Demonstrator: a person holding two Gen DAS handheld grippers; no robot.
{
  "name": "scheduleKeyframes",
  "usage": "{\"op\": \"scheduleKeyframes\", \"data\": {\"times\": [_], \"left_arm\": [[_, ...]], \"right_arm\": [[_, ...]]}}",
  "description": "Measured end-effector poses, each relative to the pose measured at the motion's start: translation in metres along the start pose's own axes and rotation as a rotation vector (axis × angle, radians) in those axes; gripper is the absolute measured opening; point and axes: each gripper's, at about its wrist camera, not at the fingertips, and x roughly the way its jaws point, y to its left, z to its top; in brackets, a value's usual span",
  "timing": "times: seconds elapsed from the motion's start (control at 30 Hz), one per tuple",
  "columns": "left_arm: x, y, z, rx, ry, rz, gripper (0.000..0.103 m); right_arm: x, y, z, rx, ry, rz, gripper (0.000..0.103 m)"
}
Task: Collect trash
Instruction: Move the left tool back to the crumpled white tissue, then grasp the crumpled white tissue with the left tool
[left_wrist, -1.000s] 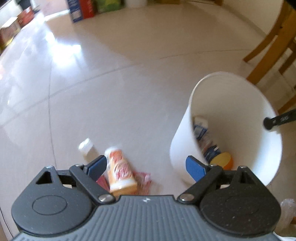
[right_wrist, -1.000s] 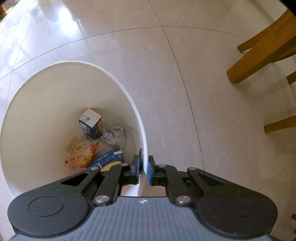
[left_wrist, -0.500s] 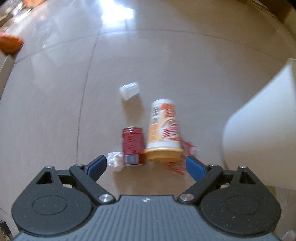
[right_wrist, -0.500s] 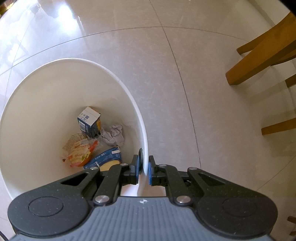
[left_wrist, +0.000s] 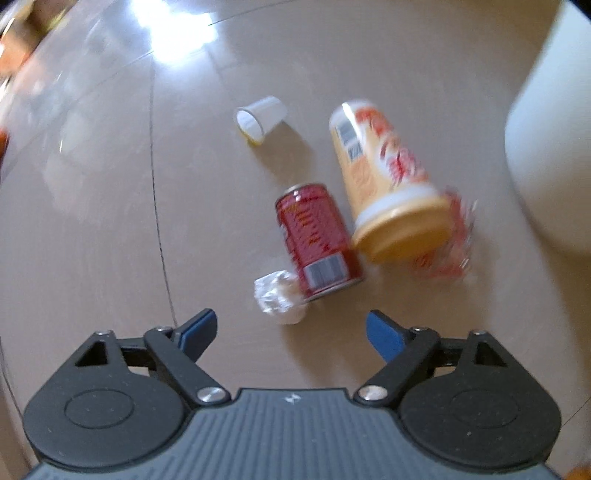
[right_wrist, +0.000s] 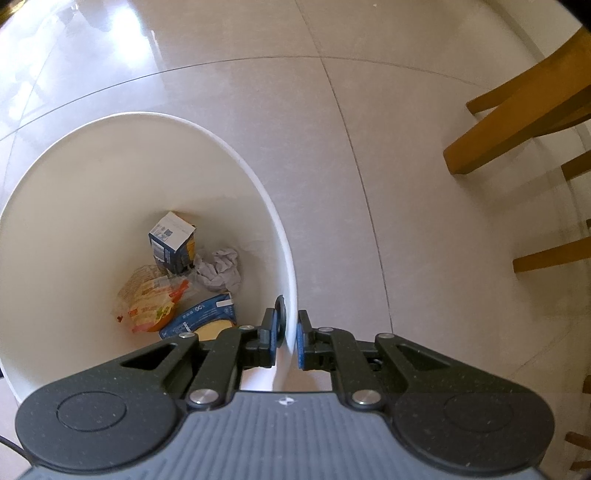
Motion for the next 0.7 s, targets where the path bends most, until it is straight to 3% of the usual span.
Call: {"op": "scheduleKeyframes", "data": {"times": [0.1,0.33,0.6,0.7], "left_arm": [[0.015,-0.001,-0.007,0.120,-0.007,0.027,0.079],[0.047,-0.005,-0.007,0.357,-0.019,0.004,0.071],[0.073,0.001,0.007,0.421,-0.001,-0.039,0.065],[0.078,0.007,0.010,0.413,0.006,-0.075,0.055]], "right_arm": [[0.000,0.002,0.001,-0.004,0.003,-0.010,0.012],[0.000,0.007,0.002,-0.026,0.003,-0.032,0.013],[0.002,0.009,0.001,-0.040,0.001,-0.044,0.014],[0.002,0.009,0.000,-0.040,-0.001,-0.042,0.014]]}}
